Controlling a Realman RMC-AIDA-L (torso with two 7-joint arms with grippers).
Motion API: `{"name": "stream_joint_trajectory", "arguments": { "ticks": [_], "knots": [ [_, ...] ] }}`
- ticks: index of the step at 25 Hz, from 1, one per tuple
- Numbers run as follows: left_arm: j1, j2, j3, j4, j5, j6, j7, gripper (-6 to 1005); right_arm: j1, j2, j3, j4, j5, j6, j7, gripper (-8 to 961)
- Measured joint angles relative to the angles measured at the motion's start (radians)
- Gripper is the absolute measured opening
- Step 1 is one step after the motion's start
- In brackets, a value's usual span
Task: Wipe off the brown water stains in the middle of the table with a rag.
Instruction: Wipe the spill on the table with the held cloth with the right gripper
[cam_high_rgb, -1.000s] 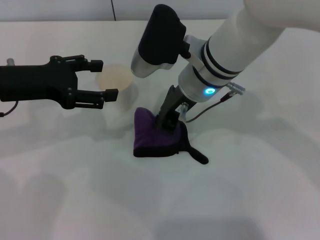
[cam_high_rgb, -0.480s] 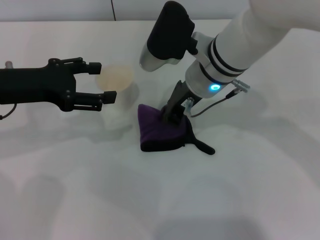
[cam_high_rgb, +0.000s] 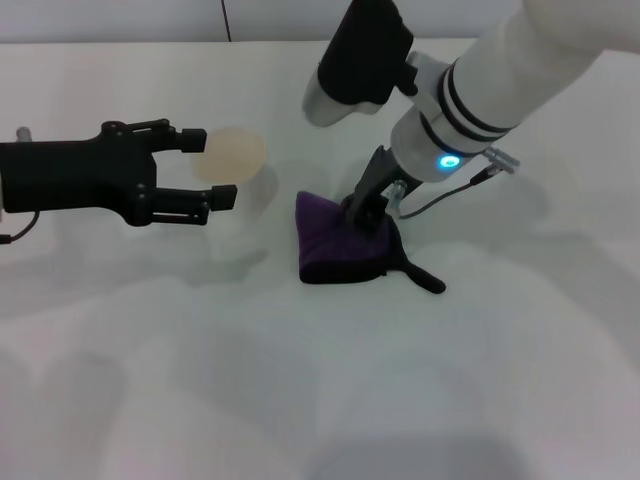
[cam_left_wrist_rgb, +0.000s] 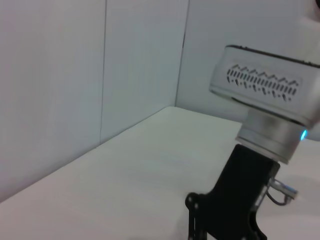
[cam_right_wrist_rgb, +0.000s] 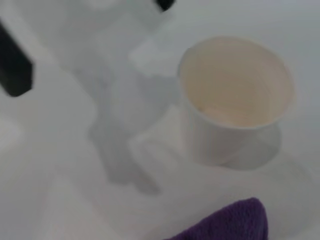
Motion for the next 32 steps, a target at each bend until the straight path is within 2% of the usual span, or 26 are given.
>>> {"name": "stream_joint_trajectory", "arguments": {
  "ticks": [7,32],
  "knots": [
    [0.004,0.000,0.000,0.002,-0.001,-0.003,0.000,872,-0.036,-0.002,0.073,-0.016,-0.059,-0.006,0.000,60],
    [-0.004,0.003,0.000,0.016,-0.004,-0.025,0.014,871,-0.051,0.006,0.068,-0.118,-0.040,-0.217,0.014,67]
  ]
}}
